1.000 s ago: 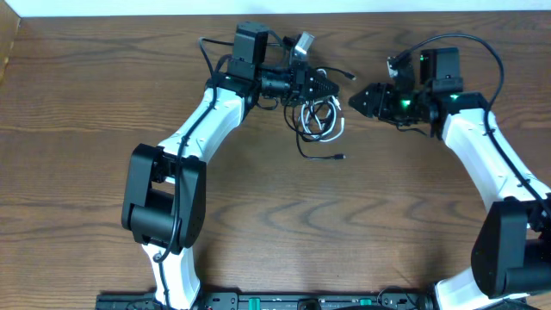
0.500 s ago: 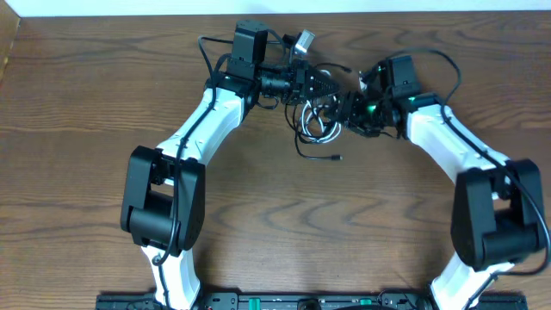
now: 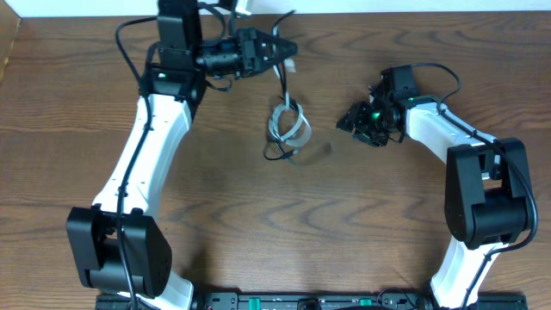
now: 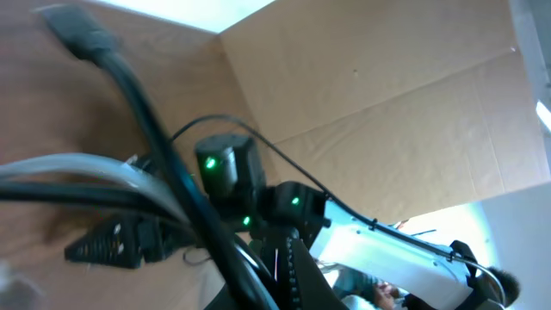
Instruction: Untangle cables
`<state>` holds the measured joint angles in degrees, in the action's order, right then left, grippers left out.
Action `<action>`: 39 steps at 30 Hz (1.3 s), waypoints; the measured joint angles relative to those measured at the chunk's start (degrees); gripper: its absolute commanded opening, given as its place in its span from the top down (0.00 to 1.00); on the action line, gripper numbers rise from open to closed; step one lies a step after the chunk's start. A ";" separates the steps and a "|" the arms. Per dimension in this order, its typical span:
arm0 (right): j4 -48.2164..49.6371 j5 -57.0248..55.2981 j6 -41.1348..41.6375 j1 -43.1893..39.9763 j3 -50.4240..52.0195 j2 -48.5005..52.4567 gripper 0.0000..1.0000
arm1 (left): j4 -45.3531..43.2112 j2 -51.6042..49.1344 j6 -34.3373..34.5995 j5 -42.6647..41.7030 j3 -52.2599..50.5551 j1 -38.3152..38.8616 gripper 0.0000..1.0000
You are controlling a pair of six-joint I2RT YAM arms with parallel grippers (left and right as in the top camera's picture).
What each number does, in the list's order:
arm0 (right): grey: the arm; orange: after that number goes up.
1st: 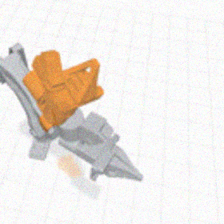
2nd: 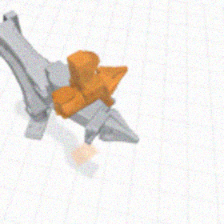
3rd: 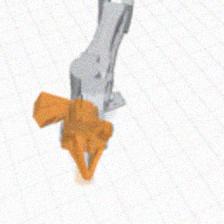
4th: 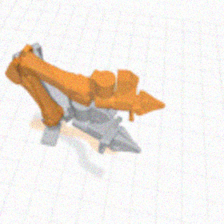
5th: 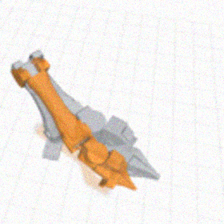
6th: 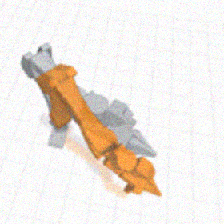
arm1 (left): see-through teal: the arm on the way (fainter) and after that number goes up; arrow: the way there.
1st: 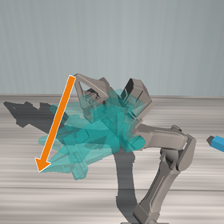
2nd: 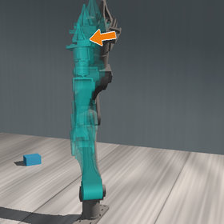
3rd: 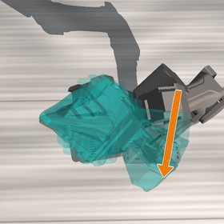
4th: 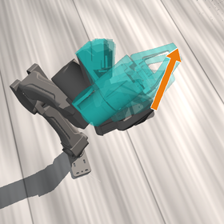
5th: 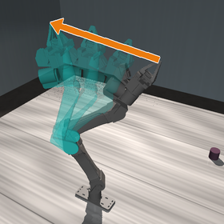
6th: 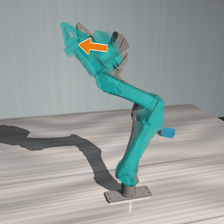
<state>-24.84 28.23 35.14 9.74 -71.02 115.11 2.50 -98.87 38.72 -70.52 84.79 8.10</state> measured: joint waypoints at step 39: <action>8.50 -10.49 -2.25 12.44 -0.22 0.31 0.99 | 4.33 -0.24 -1.68 6.19 -0.02 -4.00 0.92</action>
<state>-16.34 17.74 32.88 22.17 -71.24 115.42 6.83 -99.11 37.04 -64.34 84.77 4.10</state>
